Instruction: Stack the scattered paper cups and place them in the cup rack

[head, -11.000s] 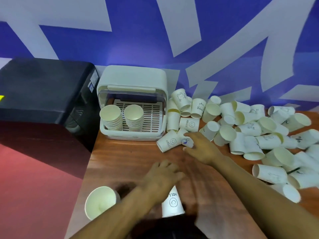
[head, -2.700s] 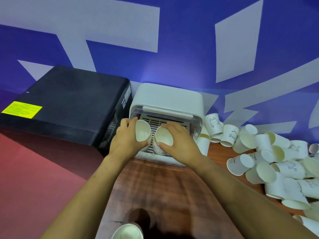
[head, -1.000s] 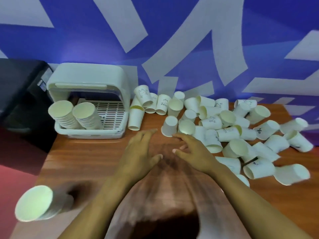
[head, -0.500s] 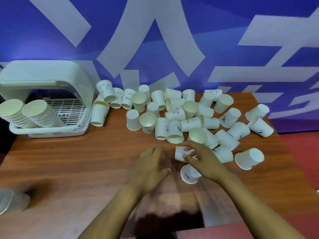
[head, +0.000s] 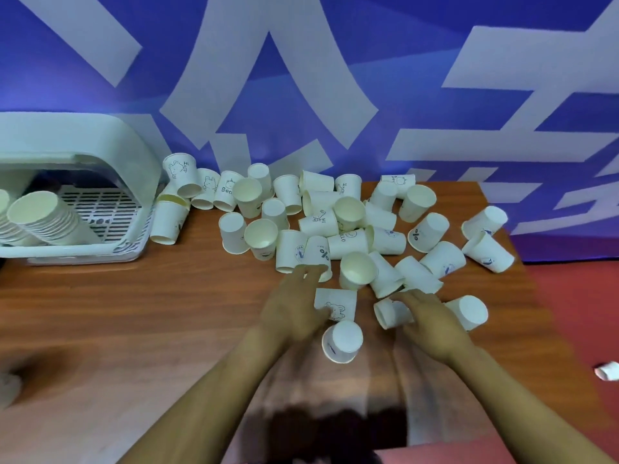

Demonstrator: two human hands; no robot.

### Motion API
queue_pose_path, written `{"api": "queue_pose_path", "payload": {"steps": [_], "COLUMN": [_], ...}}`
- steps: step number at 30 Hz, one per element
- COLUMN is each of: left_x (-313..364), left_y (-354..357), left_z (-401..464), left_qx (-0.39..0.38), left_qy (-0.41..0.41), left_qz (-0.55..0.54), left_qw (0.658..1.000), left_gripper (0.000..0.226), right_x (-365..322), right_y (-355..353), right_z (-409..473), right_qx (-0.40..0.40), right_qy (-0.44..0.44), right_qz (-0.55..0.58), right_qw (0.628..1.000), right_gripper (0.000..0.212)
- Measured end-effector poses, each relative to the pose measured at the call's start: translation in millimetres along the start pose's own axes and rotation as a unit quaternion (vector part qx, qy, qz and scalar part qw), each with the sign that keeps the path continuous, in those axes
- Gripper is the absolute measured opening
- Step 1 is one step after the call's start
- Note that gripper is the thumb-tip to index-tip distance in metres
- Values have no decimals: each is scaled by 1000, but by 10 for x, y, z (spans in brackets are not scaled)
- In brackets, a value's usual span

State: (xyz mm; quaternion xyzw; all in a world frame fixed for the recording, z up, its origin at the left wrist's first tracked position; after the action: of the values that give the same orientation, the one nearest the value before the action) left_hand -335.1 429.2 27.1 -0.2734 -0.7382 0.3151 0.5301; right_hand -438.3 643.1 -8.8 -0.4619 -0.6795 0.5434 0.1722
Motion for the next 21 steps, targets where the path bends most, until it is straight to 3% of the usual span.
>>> {"api": "queue_pose_path", "payload": {"steps": [5,10,21], "left_x": [262,413,437], "left_y": [89,385,667], "left_z": [403,811,1062], "left_qx": [13,16,22], "left_qy": [-38,-73,-115], "left_qz": [29,56,108], "left_qw": [999,996,987], "left_gripper": [74,83,83], "right_x": [242,399,541], "right_y": [73,71,114], "right_z": [232,372,521], "right_qx": [-59,-24,-17], "right_qy": [-67,-156,-194], "right_qz": [-127,-177,-139], "right_qw": [988,972,971], "right_gripper": [65,83,86]}}
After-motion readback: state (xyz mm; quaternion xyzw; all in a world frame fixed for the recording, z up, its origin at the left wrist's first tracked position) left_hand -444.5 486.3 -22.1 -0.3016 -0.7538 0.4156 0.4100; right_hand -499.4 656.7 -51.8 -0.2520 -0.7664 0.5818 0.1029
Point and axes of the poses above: each hand's wrist, its own z-axis towards the middle knuckle, its own y-axis out of the palm, x = y × z, the point moved 6 cm from there along z, towards the middle knuckle, and after that the axes turned 2 degrees about -x, right-handed, at the moved point
